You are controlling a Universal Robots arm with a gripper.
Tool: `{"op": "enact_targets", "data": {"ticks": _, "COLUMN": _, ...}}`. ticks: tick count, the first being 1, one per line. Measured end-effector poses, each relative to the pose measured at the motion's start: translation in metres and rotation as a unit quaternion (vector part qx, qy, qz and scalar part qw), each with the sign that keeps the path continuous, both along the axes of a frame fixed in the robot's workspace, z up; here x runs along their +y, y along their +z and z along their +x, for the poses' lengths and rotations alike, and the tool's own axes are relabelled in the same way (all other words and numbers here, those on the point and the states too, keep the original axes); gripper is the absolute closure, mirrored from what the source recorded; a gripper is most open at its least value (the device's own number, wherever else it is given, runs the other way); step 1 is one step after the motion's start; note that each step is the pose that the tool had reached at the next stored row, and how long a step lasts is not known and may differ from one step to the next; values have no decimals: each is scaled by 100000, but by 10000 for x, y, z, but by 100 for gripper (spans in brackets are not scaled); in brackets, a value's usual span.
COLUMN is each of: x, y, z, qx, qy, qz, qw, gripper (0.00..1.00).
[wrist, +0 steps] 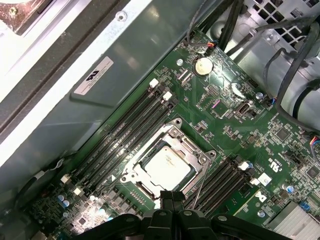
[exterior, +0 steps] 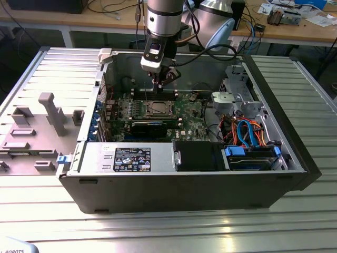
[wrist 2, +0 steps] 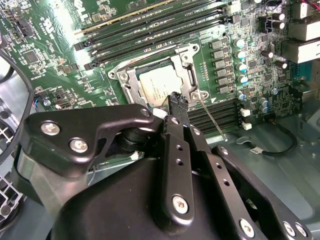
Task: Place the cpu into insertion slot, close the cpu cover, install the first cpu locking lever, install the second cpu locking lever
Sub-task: 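Install the first cpu locking lever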
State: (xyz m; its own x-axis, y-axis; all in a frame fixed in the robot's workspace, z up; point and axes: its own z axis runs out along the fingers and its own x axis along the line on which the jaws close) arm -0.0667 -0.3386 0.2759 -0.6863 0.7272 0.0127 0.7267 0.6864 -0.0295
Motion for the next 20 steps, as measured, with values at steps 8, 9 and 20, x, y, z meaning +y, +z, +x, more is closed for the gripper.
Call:
{"op": "enact_targets", "data": {"ticks": 8, "x": 0, "y": 0, "z": 0, "qx": 2, "qy": 271, "qz": -2, "qw": 100000, "gripper": 89}}
{"op": "enact_targets", "data": {"ticks": 9, "x": 0, "y": 0, "z": 0, "qx": 1, "qy": 338, "qz": -3, "qw": 99999, "gripper": 89}}
{"op": "enact_targets", "data": {"ticks": 20, "x": 0, "y": 0, "z": 0, "qx": 1, "qy": 785, "qz": -2, "qw": 99997, "gripper": 89}}
